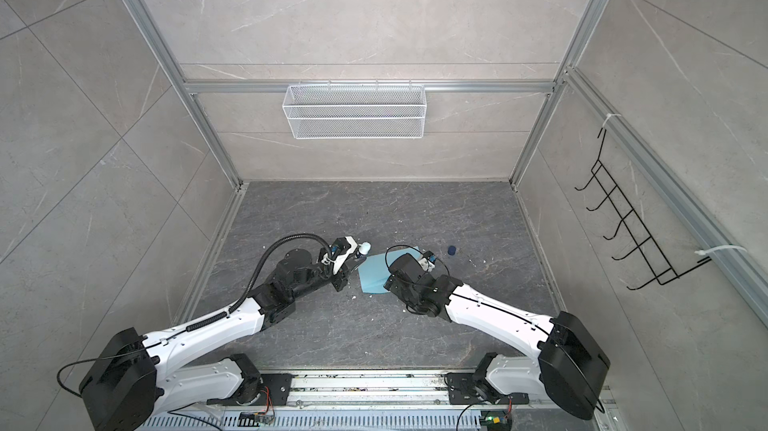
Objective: Place the letter into the envelope and seal it
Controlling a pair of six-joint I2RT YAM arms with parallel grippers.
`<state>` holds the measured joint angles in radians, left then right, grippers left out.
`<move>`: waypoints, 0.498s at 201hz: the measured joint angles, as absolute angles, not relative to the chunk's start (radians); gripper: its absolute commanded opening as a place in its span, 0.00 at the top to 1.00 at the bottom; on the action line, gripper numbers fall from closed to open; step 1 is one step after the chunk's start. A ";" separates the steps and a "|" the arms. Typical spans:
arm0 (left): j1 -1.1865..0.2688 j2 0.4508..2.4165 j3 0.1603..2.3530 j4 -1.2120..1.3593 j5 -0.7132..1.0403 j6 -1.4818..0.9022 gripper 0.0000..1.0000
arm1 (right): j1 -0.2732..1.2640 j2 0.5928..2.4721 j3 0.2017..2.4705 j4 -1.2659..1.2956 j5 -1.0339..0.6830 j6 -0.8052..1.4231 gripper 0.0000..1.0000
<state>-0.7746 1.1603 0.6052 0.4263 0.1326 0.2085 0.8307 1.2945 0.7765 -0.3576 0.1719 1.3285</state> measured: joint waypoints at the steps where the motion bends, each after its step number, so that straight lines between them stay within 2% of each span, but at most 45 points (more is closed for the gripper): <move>1: -0.775 1.160 0.605 0.426 0.133 0.208 1.00 | 0.830 1.296 0.776 -0.355 0.171 1.331 0.27; 65: -0.775 1.147 0.593 0.418 0.129 0.208 1.00 | 0.797 1.388 0.723 -0.269 0.150 1.403 0.37; 100: -0.775 1.139 0.590 0.414 0.122 0.208 1.00 | 0.768 1.452 0.719 -0.202 0.133 1.415 0.52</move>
